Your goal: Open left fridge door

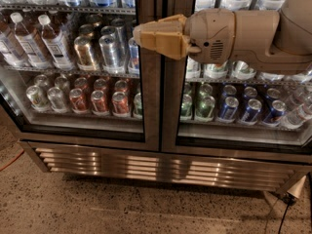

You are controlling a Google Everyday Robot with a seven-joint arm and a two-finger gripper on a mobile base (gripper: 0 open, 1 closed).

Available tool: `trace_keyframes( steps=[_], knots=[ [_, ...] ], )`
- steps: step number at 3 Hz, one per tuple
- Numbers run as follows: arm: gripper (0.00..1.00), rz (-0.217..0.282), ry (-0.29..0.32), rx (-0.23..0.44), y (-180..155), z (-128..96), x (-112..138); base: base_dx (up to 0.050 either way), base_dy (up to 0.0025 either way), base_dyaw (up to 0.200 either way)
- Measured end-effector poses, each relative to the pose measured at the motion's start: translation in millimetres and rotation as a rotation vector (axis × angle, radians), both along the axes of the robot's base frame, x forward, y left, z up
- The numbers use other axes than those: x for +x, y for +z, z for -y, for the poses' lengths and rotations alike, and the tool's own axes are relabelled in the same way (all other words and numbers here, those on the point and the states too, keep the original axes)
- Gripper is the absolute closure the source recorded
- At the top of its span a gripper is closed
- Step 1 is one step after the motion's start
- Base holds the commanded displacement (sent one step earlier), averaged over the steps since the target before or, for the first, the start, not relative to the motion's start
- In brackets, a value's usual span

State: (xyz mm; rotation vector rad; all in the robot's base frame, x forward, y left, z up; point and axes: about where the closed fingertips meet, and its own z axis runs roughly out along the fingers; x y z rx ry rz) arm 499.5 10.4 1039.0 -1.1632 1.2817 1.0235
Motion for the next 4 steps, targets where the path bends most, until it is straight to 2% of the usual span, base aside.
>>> trace_keyframes(
  steps=[1,2,3,4],
  knots=[
    [0.13,0.000,0.000,0.000,0,0,0,0.000,0.00000,0.000],
    [0.00,0.000,0.000,0.000,0,0,0,0.000,0.00000,0.000],
    [0.00,0.000,0.000,0.000,0,0,0,0.000,0.00000,0.000],
    [0.00,-0.007,-0.046,0.017,13,-2,28,0.000,0.00000,0.000]
  ],
)
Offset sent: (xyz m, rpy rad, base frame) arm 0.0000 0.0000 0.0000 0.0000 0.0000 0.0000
